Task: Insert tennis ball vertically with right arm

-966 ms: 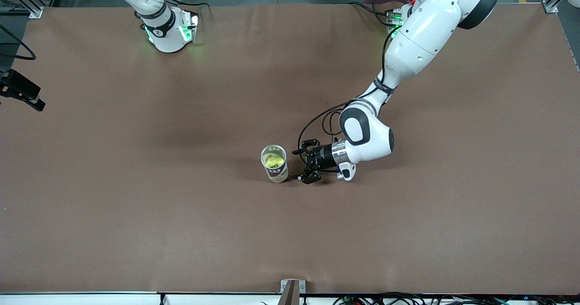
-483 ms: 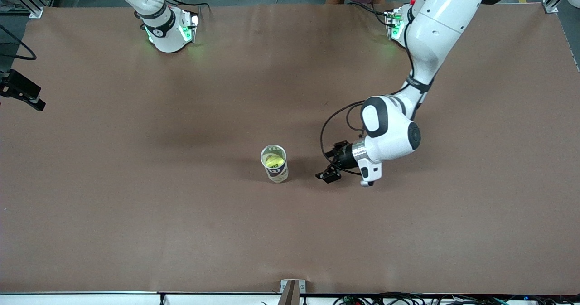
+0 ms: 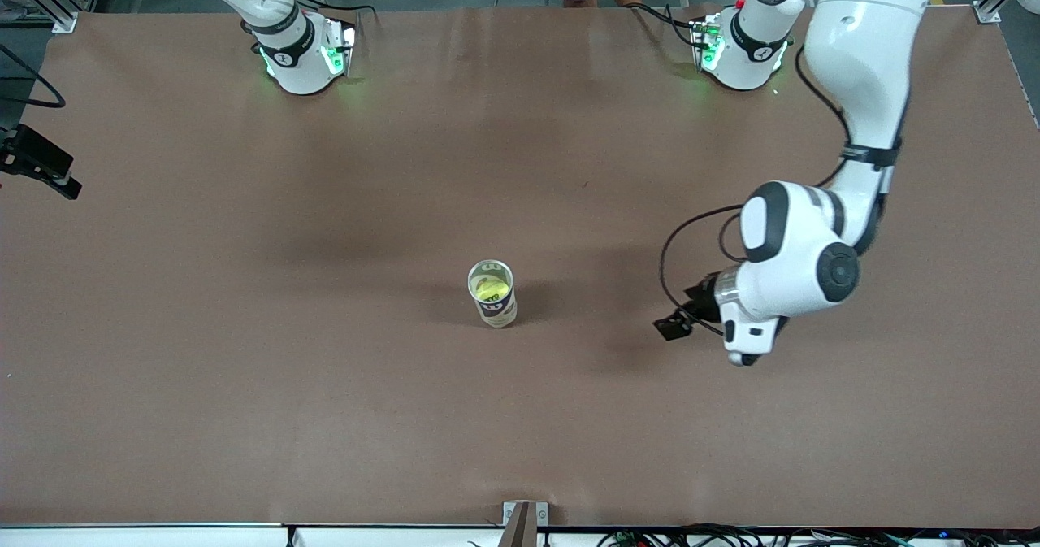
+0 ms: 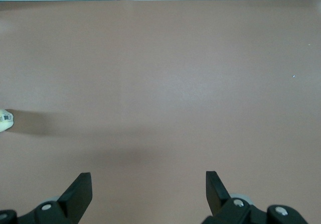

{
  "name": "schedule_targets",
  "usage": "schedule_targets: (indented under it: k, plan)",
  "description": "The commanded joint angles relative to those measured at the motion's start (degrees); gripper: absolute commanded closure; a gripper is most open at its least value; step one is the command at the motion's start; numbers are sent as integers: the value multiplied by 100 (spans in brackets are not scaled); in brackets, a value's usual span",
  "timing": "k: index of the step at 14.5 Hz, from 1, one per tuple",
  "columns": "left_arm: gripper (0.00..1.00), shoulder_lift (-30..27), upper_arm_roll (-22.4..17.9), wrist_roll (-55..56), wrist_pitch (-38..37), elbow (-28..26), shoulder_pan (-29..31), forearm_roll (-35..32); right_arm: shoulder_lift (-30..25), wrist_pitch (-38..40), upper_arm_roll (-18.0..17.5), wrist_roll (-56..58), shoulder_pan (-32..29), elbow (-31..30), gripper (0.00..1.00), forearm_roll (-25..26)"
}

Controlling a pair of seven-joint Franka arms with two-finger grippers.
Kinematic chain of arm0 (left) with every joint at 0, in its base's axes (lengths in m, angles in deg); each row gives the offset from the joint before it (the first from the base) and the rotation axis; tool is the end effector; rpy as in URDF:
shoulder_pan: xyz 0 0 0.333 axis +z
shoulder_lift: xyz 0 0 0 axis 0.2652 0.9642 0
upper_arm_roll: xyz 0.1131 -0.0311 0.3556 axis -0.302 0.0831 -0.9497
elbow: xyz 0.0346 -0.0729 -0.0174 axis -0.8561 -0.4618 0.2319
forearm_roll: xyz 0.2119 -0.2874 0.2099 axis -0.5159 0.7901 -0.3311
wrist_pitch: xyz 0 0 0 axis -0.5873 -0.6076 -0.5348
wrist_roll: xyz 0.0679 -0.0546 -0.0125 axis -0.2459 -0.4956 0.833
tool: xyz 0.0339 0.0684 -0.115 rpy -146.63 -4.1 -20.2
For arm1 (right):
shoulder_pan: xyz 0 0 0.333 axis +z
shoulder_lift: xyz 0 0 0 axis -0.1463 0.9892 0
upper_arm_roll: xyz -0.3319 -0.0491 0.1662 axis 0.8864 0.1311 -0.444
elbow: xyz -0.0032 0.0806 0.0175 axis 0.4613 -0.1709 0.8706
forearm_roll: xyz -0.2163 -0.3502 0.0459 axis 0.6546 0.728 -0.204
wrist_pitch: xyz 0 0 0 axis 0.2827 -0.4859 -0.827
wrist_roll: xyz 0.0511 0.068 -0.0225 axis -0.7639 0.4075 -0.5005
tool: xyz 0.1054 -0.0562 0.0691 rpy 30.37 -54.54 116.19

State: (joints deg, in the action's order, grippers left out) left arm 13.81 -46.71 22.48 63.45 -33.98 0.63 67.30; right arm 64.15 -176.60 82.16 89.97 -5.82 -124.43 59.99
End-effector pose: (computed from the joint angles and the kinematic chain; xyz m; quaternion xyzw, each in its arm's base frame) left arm 0.7018 -0.2210 0.3115 0.9328 0.3307 -0.0929 0.1092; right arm 0.5871 -0.0340 0.6991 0.9979 -0.0059 0.0648 0.0075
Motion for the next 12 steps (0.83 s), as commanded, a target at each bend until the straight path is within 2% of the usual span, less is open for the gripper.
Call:
schedule_targets:
  k: [1, 4, 8, 10, 12]
  plan:
    - [0, -173, -16, -43, -419, 210, 16, -762, 20, 57, -66, 59, -83, 69, 0, 106]
    - [0, -603, 10, -357, -848, 202, 121, -1721, 29, 57, -66, 50, -83, 60, 0, 106]
    - [0, -1122, 54, -1597, -1481, 175, 472, -1820, 29, 48, -66, 59, -83, 69, 0, 115]
    - [0, -1421, 378, -2167, -1701, 97, 875, -1820, 29, 48, -66, 59, -83, 69, 0, 115]
    - [0, -1693, 476, -2773, -1991, 122, 1097, -1776, 38, 57, -66, 59, -83, 60, 0, 106]
